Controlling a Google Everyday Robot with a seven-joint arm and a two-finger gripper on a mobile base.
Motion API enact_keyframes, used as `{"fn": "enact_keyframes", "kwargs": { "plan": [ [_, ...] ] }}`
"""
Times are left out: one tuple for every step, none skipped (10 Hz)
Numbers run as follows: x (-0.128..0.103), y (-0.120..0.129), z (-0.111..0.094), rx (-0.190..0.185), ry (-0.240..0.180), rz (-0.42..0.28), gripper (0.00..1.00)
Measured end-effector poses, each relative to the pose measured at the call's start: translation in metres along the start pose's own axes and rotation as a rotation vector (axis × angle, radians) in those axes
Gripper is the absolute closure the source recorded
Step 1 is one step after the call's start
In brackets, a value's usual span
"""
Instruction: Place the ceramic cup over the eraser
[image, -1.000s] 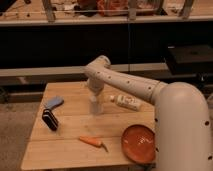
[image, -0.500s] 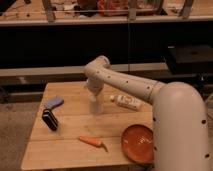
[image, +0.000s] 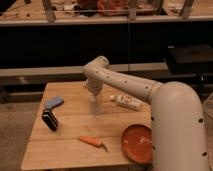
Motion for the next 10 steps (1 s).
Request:
{"fn": "enact_keyframes", "kwargs": {
  "plan": [
    [-0.0001, -0.0002, 0.0001, 0.000, -0.001, -0.001, 0.20],
    [-0.0005, 0.0001, 0.0012, -0.002, -0.001, -0.002, 0.20],
    [-0.0011, -0.0003, 0.0017, -0.002, -0.002, -0.003, 0.20],
    [-0.0020, -0.0009, 0.0023, -0.002, -0.003, -0.005, 0.20],
    [-0.0025, -0.0012, 0.0028, -0.002, -0.003, -0.007, 0.20],
    [-0.0023, -0.0008, 0.0034, -0.003, -0.003, -0.008, 0.20],
    [-0.0018, -0.0008, 0.0033, -0.003, -0.002, -0.008, 0.20],
    [-0.0022, -0.0008, 0.0040, -0.004, -0.002, -0.009, 0.20],
    [-0.0027, -0.0006, 0.0049, -0.005, -0.003, -0.009, 0.20],
    [-0.0035, -0.0013, 0.0052, -0.004, -0.003, -0.011, 0.20]
  ]
}}
